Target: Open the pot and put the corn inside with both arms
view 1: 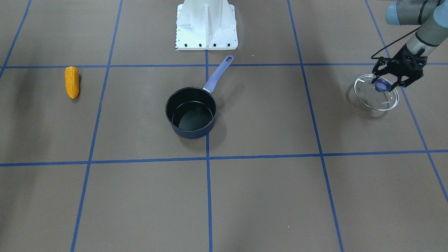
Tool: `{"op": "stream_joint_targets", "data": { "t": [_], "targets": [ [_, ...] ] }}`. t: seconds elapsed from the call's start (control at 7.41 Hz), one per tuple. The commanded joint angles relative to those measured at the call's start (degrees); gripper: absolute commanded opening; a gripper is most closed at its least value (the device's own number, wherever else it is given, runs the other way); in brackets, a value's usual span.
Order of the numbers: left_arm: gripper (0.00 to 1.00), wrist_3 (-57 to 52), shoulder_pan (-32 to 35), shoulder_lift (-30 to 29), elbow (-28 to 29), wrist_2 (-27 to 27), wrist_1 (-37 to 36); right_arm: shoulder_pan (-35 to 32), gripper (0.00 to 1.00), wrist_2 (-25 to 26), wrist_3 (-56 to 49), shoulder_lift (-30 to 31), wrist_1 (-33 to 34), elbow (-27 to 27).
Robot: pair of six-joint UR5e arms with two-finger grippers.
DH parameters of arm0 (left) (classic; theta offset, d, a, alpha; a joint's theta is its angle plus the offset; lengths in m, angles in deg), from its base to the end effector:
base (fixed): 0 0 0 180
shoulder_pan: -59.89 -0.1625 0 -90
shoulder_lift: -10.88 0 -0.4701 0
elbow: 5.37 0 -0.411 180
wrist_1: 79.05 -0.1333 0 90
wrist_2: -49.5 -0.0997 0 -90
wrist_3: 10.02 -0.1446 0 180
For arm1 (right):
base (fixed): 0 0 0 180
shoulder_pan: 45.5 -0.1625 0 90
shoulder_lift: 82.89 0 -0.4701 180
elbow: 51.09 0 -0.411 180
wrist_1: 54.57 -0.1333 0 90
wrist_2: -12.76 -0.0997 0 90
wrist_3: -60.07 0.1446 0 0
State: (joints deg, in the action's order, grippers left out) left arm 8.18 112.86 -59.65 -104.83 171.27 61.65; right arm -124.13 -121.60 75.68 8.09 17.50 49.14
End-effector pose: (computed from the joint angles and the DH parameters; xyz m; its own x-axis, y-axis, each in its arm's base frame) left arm 0.1975 -0.3568 0.7054 0.5910 0.5576 -0.5829 -0.2864 0.8205 0.4947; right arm -0.0736 -0.5294 0.6129 0.6616 -0.2026 0.7219 -0.0028 0.9621 0.2726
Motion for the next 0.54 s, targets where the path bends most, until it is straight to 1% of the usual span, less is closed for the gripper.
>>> {"op": "stream_joint_targets", "data": {
  "t": [0.0,0.13,0.27,0.4],
  "targets": [
    [0.62,-0.2,-0.1,-1.3,1.7,-0.2,0.0,0.2,1.00,0.1,0.0,-0.2,0.0,0.0],
    [0.77,-0.2,-0.1,-1.6,1.7,-0.2,0.0,0.3,1.00,0.1,0.0,-0.2,0.0,-0.1],
    [0.97,-0.3,-0.1,-1.8,1.8,-0.2,0.0,0.4,1.00,0.1,0.0,-0.2,0.0,-0.1],
    [0.98,-0.1,-0.1,-1.9,1.8,-0.3,0.0,0.5,1.00,0.1,0.0,-0.2,0.0,-0.1]
  ]
}}
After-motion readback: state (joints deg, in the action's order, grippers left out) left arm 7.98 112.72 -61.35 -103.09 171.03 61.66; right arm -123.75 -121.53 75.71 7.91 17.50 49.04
